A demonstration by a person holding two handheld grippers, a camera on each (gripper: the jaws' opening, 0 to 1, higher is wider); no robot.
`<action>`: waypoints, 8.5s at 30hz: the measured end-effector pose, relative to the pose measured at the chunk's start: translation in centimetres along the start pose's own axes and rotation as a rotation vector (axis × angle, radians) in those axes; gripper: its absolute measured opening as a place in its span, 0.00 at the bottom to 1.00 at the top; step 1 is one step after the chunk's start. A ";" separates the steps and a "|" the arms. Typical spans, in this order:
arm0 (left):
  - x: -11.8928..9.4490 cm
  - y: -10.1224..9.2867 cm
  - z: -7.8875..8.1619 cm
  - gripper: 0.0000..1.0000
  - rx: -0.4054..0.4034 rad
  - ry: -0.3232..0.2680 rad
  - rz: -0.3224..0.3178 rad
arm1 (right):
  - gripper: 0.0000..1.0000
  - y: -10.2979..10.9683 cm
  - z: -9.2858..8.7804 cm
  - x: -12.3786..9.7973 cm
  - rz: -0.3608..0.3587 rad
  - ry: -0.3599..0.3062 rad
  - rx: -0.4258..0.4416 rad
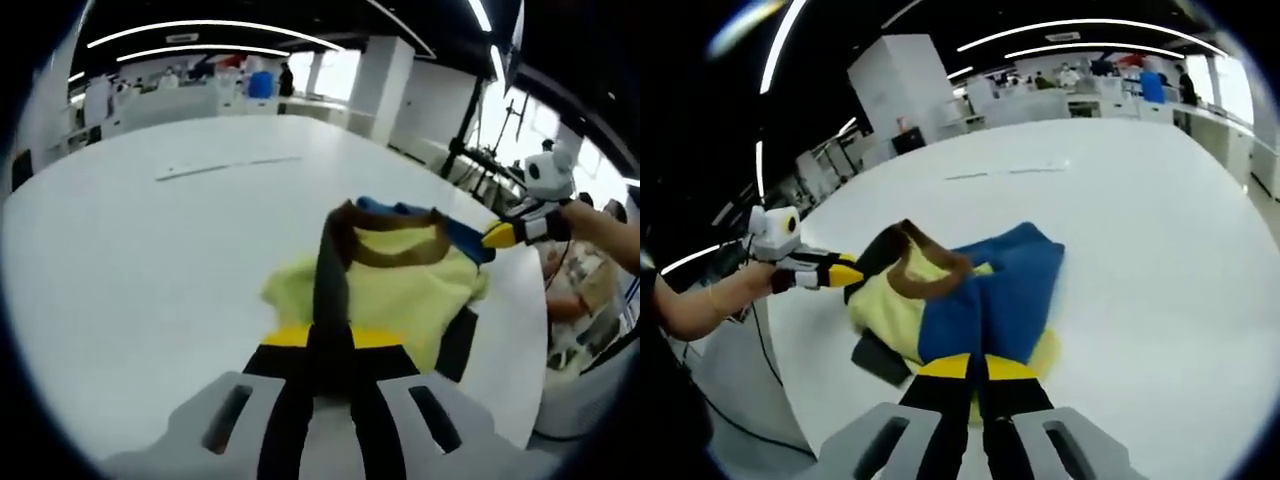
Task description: Fold the garment on the visible template until the final outline fits inside the template.
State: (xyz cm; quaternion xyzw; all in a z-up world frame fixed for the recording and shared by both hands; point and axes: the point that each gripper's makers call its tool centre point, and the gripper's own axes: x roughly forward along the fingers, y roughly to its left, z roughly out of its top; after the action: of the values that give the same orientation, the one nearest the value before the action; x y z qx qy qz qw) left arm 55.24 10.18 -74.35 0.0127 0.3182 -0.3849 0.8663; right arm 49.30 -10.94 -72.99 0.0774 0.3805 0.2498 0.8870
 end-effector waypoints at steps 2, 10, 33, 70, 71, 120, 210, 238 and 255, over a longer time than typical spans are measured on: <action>-0.1 0.1 0.0 0.02 -0.004 -0.004 0.006 | 0.00 0.2 0.0 -0.2 -0.004 -0.005 -0.007; -1.8 -0.7 1.2 0.00 0.004 -0.040 0.036 | 0.00 0.8 0.8 -1.0 -0.004 -0.019 -0.009; -5.7 -0.3 9.6 0.00 -0.117 -0.327 0.050 | 0.00 0.8 13.6 -3.0 -0.064 -0.210 -0.204; 5.5 12.8 14.7 0.00 -0.099 -0.335 0.344 | 0.00 -10.7 20.6 11.9 -0.304 -0.305 -0.044; 5.8 13.1 14.5 0.00 -0.101 -0.331 0.347 | 0.00 -10.9 20.4 12.2 -0.307 -0.301 -0.046; 1.2 8.4 9.2 0.70 0.051 -0.177 0.282 | 0.54 -4.7 13.0 6.4 -0.091 -0.070 -0.125; -8.9 9.4 0.2 0.00 -0.064 -0.132 0.583 | 0.00 -2.7 12.2 1.3 -0.167 -0.081 -0.156; -12.2 16.6 -2.6 0.00 -0.201 -0.085 0.753 | 0.00 -8.2 10.3 0.4 -0.246 -0.050 -0.040; -14.8 19.4 -3.9 0.00 -0.331 -0.139 0.856 | 0.06 -4.9 8.9 1.8 -0.146 0.006 -0.174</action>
State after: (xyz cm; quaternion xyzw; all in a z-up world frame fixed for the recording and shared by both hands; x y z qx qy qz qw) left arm 58.82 34.67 -73.45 -0.0213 0.2825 0.0632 0.9569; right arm 58.56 -13.79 -69.56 -0.0286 0.3647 0.2171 0.9050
